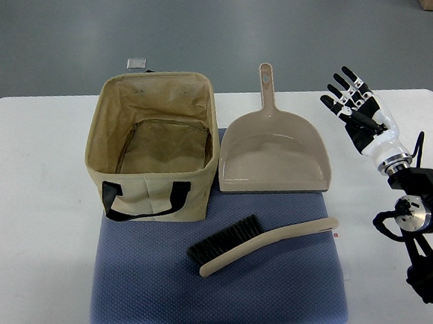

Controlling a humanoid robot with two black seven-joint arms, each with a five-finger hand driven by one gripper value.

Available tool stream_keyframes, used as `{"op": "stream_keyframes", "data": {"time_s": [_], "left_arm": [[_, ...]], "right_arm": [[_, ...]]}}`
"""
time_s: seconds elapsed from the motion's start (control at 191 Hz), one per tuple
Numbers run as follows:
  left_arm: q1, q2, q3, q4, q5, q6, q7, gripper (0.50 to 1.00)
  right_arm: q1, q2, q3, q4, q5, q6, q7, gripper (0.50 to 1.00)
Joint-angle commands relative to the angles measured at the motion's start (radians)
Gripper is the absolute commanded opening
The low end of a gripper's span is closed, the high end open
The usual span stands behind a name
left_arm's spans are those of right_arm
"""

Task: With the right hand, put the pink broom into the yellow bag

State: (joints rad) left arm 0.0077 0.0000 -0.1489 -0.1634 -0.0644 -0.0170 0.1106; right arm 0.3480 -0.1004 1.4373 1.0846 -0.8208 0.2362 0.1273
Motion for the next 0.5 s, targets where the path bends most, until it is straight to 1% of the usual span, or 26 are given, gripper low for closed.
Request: {"op": "stream_keyframes", "data": {"time_s": [0.0,0.497], "left_arm": [[0.000,0.000,0.000,0.001,-0.002,0.000,0.000,1.000],[0.000,0.000,0.000,0.001,0.000,0.000,0.000,1.000]], "right_arm": [[0.000,-0.001,0.000,0.001,0.000,0.002,0.000,0.930],[0.008,-0.002,-0.005,0.005,0.000,0.009,0.000,0.930]]}}
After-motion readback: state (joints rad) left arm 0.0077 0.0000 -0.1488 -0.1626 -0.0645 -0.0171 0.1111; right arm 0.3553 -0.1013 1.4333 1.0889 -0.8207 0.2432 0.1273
